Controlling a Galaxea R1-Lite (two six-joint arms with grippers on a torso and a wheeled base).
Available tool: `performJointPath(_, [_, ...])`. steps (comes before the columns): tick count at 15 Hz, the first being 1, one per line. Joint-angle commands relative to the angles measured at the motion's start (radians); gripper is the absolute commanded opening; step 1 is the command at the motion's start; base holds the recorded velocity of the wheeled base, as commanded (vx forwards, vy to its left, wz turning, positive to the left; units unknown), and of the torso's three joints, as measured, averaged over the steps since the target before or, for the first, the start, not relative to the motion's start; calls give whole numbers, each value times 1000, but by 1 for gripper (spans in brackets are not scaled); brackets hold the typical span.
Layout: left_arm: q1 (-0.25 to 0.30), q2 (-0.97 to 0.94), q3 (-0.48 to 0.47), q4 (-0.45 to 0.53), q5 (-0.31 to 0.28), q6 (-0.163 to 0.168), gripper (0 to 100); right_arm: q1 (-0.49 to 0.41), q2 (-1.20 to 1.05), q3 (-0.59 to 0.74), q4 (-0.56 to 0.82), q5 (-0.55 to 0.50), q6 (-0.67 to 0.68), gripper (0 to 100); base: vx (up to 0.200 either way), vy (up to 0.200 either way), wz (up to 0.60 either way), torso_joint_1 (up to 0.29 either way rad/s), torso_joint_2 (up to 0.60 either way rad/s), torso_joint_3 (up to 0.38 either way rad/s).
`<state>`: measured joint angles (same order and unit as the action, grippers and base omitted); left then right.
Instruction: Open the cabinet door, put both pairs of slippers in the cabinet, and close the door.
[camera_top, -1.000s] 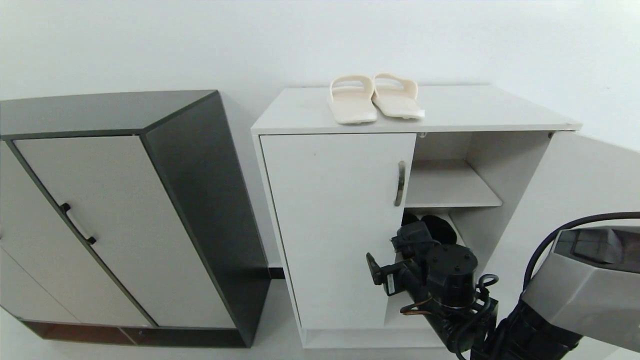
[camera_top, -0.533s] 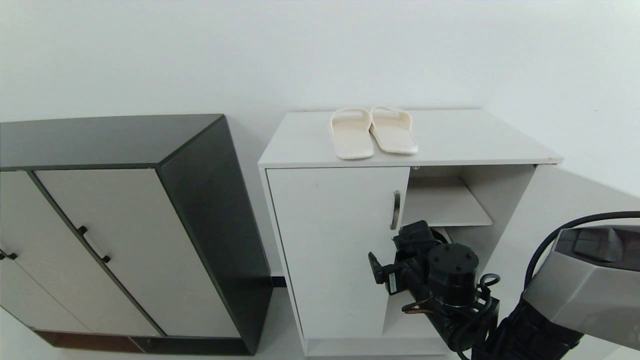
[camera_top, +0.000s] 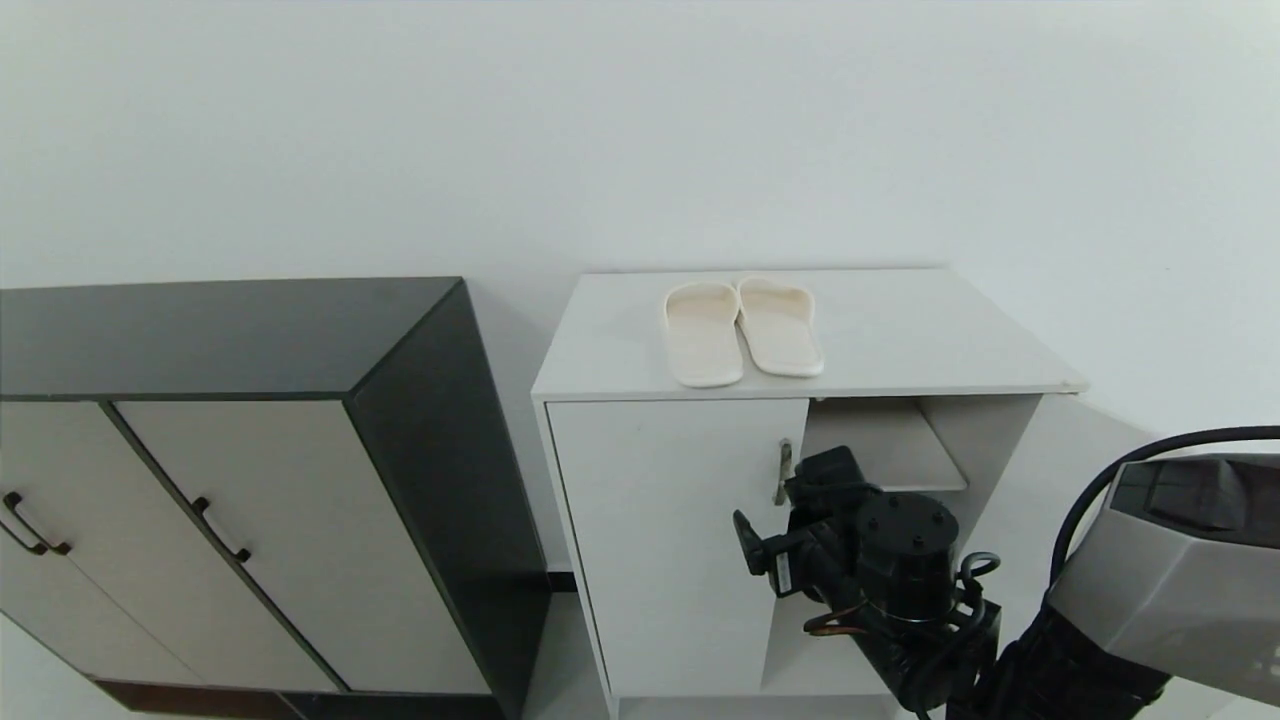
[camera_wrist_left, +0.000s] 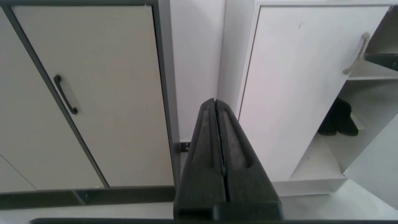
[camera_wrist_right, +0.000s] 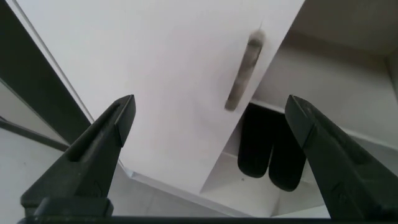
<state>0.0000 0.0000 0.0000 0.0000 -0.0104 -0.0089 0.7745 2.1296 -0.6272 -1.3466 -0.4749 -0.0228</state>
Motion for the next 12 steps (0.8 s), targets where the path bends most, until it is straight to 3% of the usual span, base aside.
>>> performJointPath(1, [0, 0, 0, 0, 0, 0, 0, 2, -2, 1, 0, 2, 0, 100, 0, 0, 0, 246, -549, -310])
performJointPath(5, [0, 0, 0, 0, 0, 0, 0, 16, -7, 32, -60, 13, -22, 100, 0, 0, 0, 251, -576, -321])
performJointPath(6, [0, 0, 0, 0, 0, 0, 0, 17, -5, 38, -89, 12, -88, 100, 0, 0, 0, 129, -320, -178])
performJointPath(9, [0, 0, 0, 0, 0, 0, 0, 28, -33, 47, -137, 19, -95, 100, 0, 0, 0, 56, -110, -72])
performJointPath(10, [0, 0, 0, 0, 0, 0, 0, 52, -97, 41, -45, 18, -94, 100, 0, 0, 0, 61, -32, -17])
performJointPath(11, [0, 0, 0, 0, 0, 0, 0, 54, -102, 40, -36, 19, -92, 100, 0, 0, 0, 0, 0, 0])
performJointPath(12, [0, 0, 0, 0, 0, 0, 0, 74, -211, -63, 227, 18, -11, 100, 0, 0, 0, 0, 0, 0])
